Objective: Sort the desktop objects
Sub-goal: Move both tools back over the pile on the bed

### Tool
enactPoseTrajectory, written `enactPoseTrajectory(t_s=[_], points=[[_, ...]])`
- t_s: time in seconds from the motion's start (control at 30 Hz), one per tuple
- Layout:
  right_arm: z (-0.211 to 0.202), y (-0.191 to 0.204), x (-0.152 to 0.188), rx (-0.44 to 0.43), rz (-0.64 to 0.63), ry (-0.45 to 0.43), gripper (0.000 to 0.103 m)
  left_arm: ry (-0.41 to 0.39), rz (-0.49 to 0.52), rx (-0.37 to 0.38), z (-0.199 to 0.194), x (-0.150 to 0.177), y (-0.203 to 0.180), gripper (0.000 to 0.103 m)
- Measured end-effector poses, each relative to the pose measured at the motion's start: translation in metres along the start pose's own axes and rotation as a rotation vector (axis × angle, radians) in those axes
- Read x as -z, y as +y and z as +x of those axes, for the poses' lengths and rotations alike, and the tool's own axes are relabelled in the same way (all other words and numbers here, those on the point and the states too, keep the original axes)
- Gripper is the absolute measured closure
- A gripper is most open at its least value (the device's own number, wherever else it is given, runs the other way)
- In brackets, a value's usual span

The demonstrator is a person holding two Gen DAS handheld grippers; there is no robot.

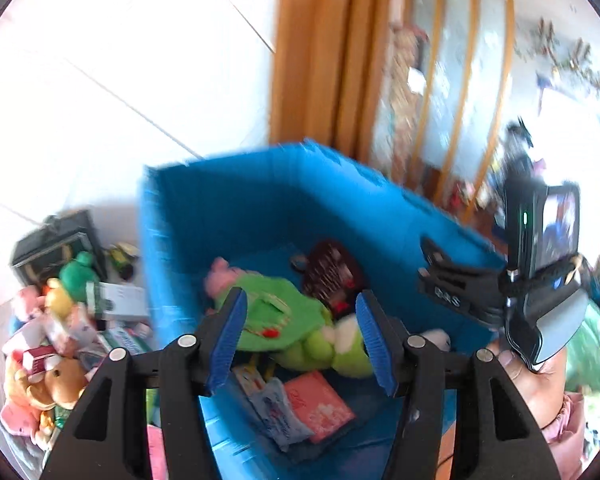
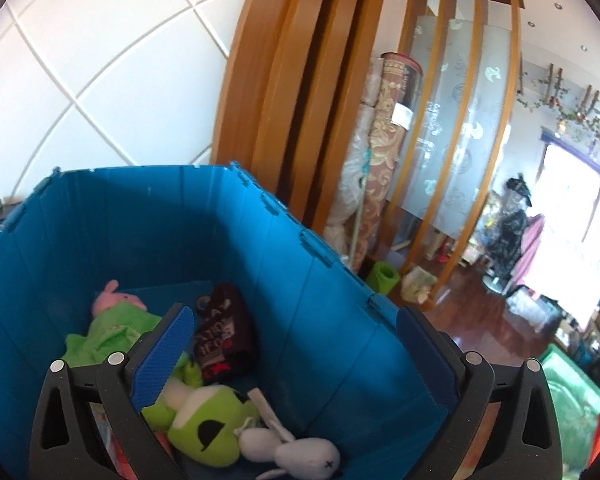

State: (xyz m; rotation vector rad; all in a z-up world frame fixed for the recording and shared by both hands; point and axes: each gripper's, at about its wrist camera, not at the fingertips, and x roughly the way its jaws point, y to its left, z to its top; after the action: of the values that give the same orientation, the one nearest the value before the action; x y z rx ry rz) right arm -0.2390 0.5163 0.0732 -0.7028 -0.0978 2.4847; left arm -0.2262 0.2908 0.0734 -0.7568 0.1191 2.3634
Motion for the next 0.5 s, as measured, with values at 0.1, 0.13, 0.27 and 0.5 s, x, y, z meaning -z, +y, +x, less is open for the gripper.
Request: enactPoseTrajectory(t_s=[0.1, 0.13, 0.27, 0.5], points=[[-0.020, 0.000, 0.001, -0.046, 0.026, -0.002, 0.000, -0.087, -0.036, -0.046, -0.035, 0.010, 0.026, 0.037], [-0.031, 0.004, 0.001, -0.059, 0.025, -0.021, 0.000, -0.107, -0.042, -0.061, -0.045, 0.014, 0.034, 0.037], [-0.091, 0.023, -0.002, -0.182, 0.045, -0.146, 0.000, -0.167, -0.078, -0.133, -0.076, 0.035, 0.074, 0.037], [-0.177, 0.088, 0.011, -0.437, 0.009, -0.315, 0.000, -0.064, -0.107, -0.261, -0.097, 0.091, 0.162, 0.037]])
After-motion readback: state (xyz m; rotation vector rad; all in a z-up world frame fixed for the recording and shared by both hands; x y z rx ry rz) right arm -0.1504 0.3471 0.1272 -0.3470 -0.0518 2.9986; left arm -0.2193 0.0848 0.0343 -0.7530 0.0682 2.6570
